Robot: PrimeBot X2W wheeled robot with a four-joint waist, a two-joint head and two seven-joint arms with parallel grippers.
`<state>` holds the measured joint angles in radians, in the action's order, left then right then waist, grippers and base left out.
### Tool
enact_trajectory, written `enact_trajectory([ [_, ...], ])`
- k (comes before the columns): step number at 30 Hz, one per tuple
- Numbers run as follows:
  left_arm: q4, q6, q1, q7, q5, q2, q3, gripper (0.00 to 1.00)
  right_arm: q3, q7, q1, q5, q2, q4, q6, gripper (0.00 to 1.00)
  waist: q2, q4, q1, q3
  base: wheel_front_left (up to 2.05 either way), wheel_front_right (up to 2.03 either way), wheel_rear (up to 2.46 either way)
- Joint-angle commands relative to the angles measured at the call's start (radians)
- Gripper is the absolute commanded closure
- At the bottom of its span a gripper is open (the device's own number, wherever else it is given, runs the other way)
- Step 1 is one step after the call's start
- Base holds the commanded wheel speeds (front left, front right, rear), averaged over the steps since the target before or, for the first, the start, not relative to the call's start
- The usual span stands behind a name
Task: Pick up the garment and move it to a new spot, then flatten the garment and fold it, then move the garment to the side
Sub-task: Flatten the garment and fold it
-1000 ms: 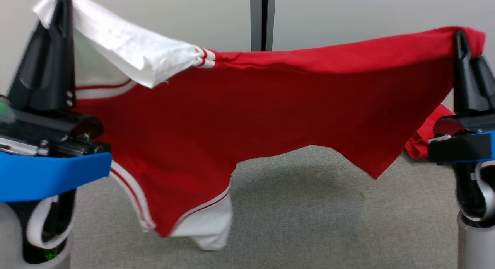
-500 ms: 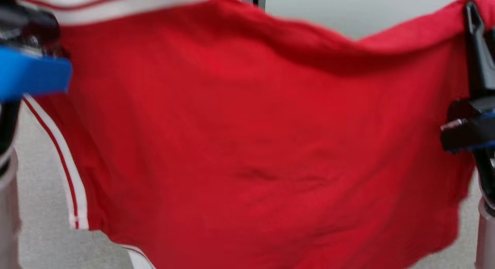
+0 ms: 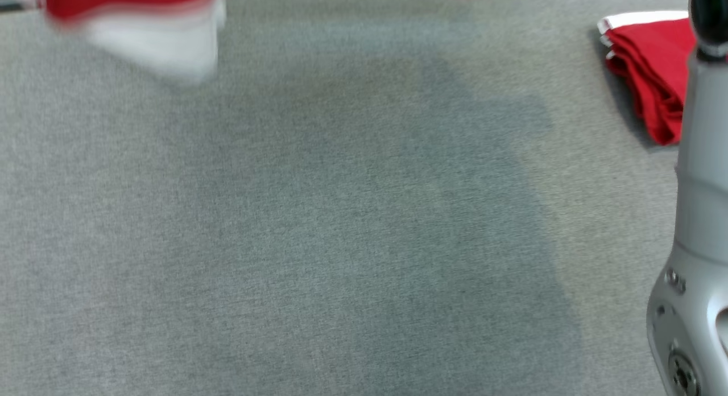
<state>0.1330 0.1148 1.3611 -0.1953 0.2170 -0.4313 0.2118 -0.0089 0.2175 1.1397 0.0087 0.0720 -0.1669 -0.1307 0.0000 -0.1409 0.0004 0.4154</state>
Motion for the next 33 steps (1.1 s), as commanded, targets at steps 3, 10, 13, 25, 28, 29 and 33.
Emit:
enact_trajectory([
  [3,0.131,-0.007,0.094,0.102,-0.033,0.028,0.021,1.00,0.002,-0.045,0.124,-0.064,-0.017,-0.148,0.000,1.00,0.0000,0.037,-0.0004,0.072,0.00,0.00,0.00],
  [10,0.279,-0.016,0.054,0.217,-0.018,0.083,0.042,1.00,-0.020,-0.147,0.179,-0.102,-0.022,-0.334,0.000,1.00,0.0000,0.079,-0.0004,0.154,0.00,0.00,0.00],
  [13,0.329,-0.029,-0.005,0.280,-0.004,0.113,0.045,1.00,-0.022,-0.195,0.144,-0.099,-0.022,-0.445,0.000,1.00,0.0000,0.099,-0.0004,0.183,0.00,0.00,0.00],
  [25,0.339,-0.026,-0.284,0.426,0.082,0.135,0.024,1.00,-0.019,-0.377,0.059,-0.086,-0.020,-0.677,0.000,1.00,0.0000,0.119,-0.0004,0.204,0.00,0.00,0.00],
  [28,0.283,-0.032,-0.385,0.444,0.121,0.135,-0.007,1.00,-0.023,-0.410,0.008,-0.062,-0.021,-0.682,0.000,1.00,0.0000,0.117,-0.0004,0.176,0.00,0.00,0.00],
  [29,0.257,-0.034,-0.421,0.446,0.132,0.135,-0.017,1.00,-0.019,-0.419,-0.011,-0.054,-0.021,-0.678,0.000,1.00,0.0000,0.115,-0.0004,0.165,0.00,0.00,0.00],
  [33,0.147,-0.043,-0.579,0.454,0.176,0.138,-0.055,1.00,-0.004,-0.442,-0.108,0.038,-0.021,-0.645,0.000,1.00,0.0000,0.114,-0.0004,0.115,0.00,0.00,0.00],
])
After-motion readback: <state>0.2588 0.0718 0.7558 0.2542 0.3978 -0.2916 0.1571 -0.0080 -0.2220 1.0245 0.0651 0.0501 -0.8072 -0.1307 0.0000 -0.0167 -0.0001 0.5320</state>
